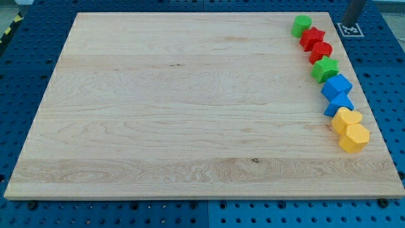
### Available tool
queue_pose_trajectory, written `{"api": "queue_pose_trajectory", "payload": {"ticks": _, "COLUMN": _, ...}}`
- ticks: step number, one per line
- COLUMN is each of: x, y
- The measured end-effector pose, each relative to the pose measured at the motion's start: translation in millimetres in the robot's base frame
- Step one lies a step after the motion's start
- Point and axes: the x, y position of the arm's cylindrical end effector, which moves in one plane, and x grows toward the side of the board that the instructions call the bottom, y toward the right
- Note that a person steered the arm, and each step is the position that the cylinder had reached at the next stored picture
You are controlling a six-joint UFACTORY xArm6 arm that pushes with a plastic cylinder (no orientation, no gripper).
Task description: Point at the green circle
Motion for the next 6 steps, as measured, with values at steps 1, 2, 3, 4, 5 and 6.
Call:
{"api": "queue_pose_trajectory", "payload": {"ticks": 1, "x": 0, "y": 0}}
{"api": "queue_pose_trajectory", "payload": {"ticks": 2, "x": 5, "y": 0}}
{"api": "queue_pose_trajectory", "payload": {"ticks": 3, "x": 5, "y": 0}}
{"api": "queue_pose_trajectory", "payload": {"ticks": 4, "x": 5, "y": 0}}
{"api": "queue_pose_trajectory", "payload": {"ticks": 5, "x": 9, "y": -10}}
{"api": "queue_pose_trajectory", "payload": {"ticks": 6, "x": 9, "y": -32}}
